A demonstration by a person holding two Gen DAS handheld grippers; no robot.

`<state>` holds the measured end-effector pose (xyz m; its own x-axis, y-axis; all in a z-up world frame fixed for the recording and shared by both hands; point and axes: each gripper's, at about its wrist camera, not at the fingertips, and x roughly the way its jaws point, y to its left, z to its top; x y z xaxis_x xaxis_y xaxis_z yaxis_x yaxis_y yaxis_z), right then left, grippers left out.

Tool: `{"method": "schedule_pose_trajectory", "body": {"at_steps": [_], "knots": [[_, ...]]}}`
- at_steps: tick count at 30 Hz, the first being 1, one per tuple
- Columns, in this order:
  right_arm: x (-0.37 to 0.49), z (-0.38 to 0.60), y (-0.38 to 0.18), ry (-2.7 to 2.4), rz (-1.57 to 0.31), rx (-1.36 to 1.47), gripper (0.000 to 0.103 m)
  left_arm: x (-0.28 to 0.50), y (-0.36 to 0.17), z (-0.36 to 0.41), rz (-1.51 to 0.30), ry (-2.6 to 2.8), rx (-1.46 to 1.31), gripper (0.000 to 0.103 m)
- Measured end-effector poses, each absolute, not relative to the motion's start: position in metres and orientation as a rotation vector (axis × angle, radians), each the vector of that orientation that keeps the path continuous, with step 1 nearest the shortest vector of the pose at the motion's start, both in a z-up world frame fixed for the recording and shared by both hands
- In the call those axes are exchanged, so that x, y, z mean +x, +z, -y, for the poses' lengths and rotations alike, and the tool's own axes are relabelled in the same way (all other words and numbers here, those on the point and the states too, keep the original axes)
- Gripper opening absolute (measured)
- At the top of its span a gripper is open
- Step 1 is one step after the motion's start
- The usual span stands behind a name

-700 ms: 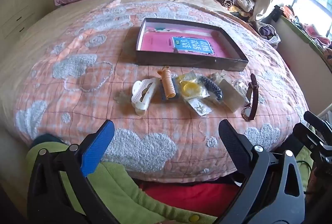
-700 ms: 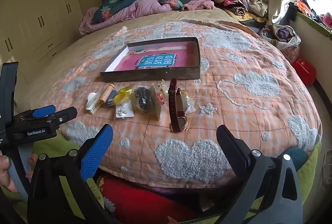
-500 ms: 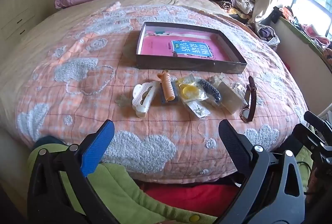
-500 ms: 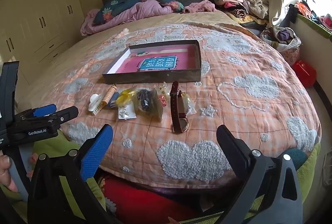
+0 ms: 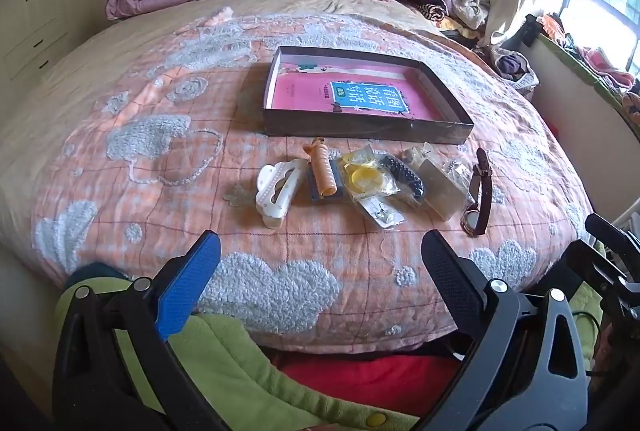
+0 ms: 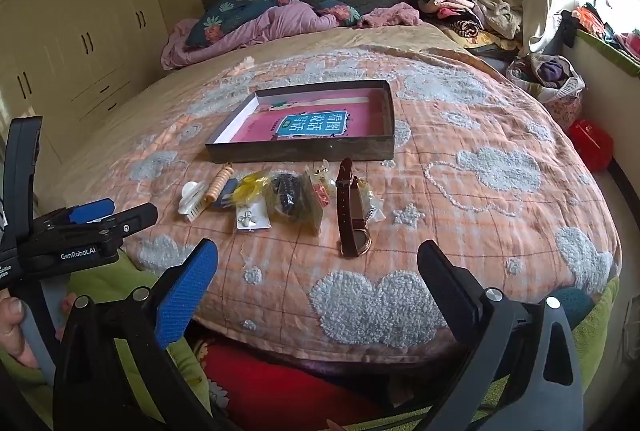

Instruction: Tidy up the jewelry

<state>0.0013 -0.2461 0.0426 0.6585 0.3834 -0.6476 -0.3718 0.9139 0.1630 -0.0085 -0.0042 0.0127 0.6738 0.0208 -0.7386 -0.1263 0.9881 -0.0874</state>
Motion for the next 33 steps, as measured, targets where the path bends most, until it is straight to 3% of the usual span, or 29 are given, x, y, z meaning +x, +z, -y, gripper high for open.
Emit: {"method": "schedule_pose_trajectory", "body": {"at_steps": [33], "knots": [[0.0019, 0.2440, 0.0421, 0.435, -0.743, 0.022, 0.099, -0.0092, 0.0136, 0.0029, -0.824, 0.083, -0.135, 0.094]]}}
